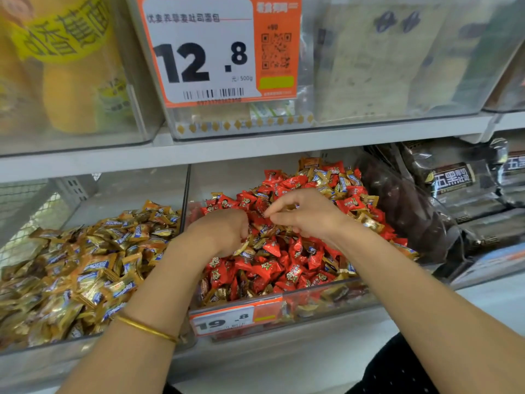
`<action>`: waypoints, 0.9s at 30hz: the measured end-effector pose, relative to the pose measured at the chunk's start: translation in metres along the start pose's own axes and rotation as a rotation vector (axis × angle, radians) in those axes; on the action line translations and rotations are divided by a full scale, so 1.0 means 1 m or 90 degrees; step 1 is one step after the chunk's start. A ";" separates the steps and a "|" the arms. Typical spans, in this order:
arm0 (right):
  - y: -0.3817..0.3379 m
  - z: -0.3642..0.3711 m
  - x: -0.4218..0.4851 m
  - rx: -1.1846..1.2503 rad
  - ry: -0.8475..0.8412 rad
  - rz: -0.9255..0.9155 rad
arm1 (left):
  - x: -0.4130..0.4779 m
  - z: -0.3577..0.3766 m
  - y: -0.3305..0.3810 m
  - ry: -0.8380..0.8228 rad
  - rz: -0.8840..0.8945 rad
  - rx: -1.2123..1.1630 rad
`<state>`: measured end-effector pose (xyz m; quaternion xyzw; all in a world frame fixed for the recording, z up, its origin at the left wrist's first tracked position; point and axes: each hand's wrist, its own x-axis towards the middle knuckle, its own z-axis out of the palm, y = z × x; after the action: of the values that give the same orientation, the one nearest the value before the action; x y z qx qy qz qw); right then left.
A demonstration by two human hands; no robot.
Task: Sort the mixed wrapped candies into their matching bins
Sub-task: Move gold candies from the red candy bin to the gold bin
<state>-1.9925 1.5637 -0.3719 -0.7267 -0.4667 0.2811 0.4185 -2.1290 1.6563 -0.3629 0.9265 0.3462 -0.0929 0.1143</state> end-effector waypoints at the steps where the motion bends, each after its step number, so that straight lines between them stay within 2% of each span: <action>1: -0.001 0.004 0.003 -0.045 0.003 -0.032 | 0.001 0.000 -0.001 0.006 -0.001 0.000; 6: 0.002 0.022 0.022 -0.288 -0.075 -0.076 | 0.003 0.003 -0.002 -0.053 0.028 -0.001; 10: 0.007 0.037 0.034 -0.487 -0.154 -0.064 | 0.004 0.009 -0.002 -0.009 0.020 -0.001; 12: 0.008 0.040 0.038 -0.521 -0.173 -0.060 | 0.003 0.010 -0.003 0.014 0.015 -0.026; 16: 0.010 0.033 0.036 -0.448 -0.164 -0.061 | 0.002 0.007 -0.005 0.104 0.011 -0.135; 19: 0.005 0.016 0.026 -0.226 -0.081 -0.025 | 0.002 0.005 -0.005 0.139 0.020 -0.153; 22: 0.004 -0.001 0.016 -0.038 -0.006 0.049 | 0.005 0.008 -0.003 0.113 0.026 -0.122; 24: 0.003 -0.005 0.012 -0.020 -0.018 0.051 | 0.007 0.009 -0.001 0.084 0.035 -0.109; 27: 0.001 -0.001 0.007 -0.074 -0.096 0.026 | 0.009 0.012 0.000 0.033 0.048 -0.037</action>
<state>-1.9883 1.5697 -0.3725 -0.7358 -0.4978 0.3158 0.3333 -2.1233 1.6584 -0.3767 0.9373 0.3165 -0.0544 0.1353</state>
